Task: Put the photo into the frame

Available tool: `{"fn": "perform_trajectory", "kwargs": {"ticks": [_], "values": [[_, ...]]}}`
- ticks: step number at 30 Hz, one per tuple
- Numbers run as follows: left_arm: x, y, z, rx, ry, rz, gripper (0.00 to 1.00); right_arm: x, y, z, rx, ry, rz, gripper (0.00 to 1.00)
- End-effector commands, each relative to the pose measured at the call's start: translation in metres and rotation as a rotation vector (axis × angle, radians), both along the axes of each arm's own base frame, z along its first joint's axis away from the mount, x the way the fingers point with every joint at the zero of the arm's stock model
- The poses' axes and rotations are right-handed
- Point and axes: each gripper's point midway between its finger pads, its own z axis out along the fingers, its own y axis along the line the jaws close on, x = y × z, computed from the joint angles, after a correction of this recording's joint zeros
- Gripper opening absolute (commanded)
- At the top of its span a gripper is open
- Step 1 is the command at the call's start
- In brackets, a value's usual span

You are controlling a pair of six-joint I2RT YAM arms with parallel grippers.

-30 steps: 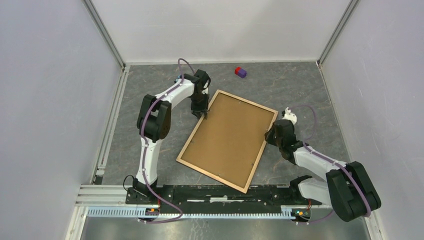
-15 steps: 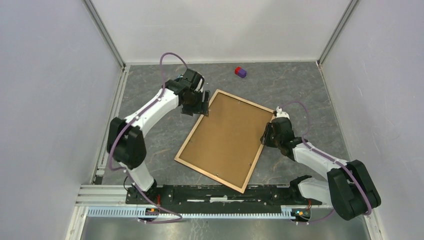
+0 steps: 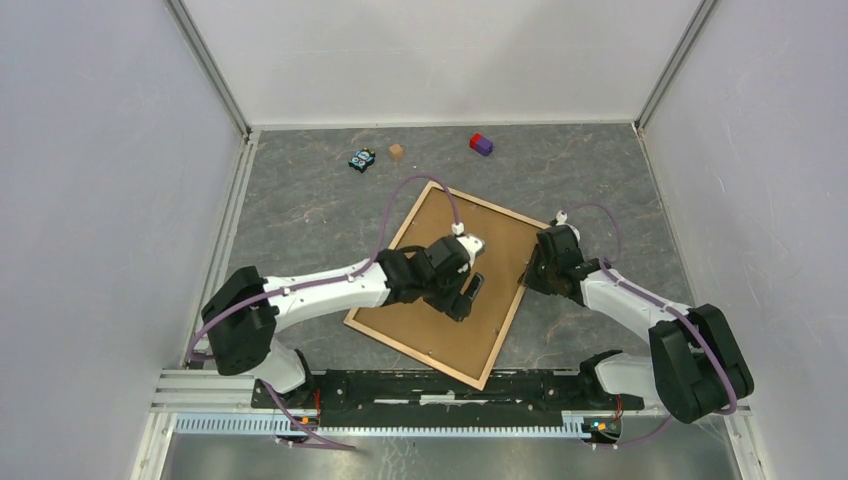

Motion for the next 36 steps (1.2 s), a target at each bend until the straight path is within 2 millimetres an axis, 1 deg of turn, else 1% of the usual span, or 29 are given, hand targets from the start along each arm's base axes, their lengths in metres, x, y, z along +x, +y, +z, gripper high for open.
{"fn": "perform_trajectory", "kwargs": {"ticks": [1,4,7,13,19,22,23,24,25,27,29,32,36], "values": [[-0.009,-0.044,0.027,-0.184,-0.091,-0.006,0.80,-0.028,0.011,0.001,0.061,0.154,-0.009,0.00],[-0.025,-0.055,0.021,-0.169,-0.094,-0.061,0.81,-0.022,0.020,0.016,0.100,0.162,-0.021,0.00],[-0.038,-0.062,0.013,-0.140,-0.110,-0.102,0.81,-0.017,0.030,0.029,0.161,0.150,-0.032,0.00],[-0.065,-0.076,0.001,-0.068,-0.158,-0.202,0.85,-0.008,0.042,0.055,0.262,0.105,-0.072,0.00],[-0.075,-0.082,-0.008,0.114,-0.291,-0.272,0.88,-0.007,0.048,0.066,0.307,0.110,-0.081,0.00],[-0.073,-0.080,-0.016,0.224,-0.364,-0.293,0.89,-0.007,0.050,0.071,0.315,0.114,-0.084,0.00],[-0.069,-0.076,-0.020,0.286,-0.405,-0.295,0.88,-0.006,0.050,0.073,0.317,0.113,-0.086,0.00],[-0.066,-0.077,-0.018,0.336,-0.446,-0.303,0.88,-0.006,0.050,0.074,0.319,0.114,-0.089,0.00],[-0.059,-0.071,-0.022,0.418,-0.494,-0.297,0.87,-0.006,0.051,0.076,0.323,0.112,-0.093,0.00],[-0.052,-0.069,-0.020,0.512,-0.593,-0.297,0.85,-0.006,0.051,0.077,0.329,0.120,-0.098,0.00],[-0.045,-0.062,-0.022,0.597,-0.641,-0.279,0.81,-0.005,0.054,0.078,0.338,0.122,-0.090,0.00],[-0.042,-0.059,-0.024,0.658,-0.688,-0.301,0.75,-0.008,0.059,0.076,0.362,0.144,-0.080,0.00],[-0.037,-0.055,-0.023,0.736,-0.754,-0.312,0.64,-0.009,0.058,0.077,0.371,0.144,-0.087,0.00]]}}
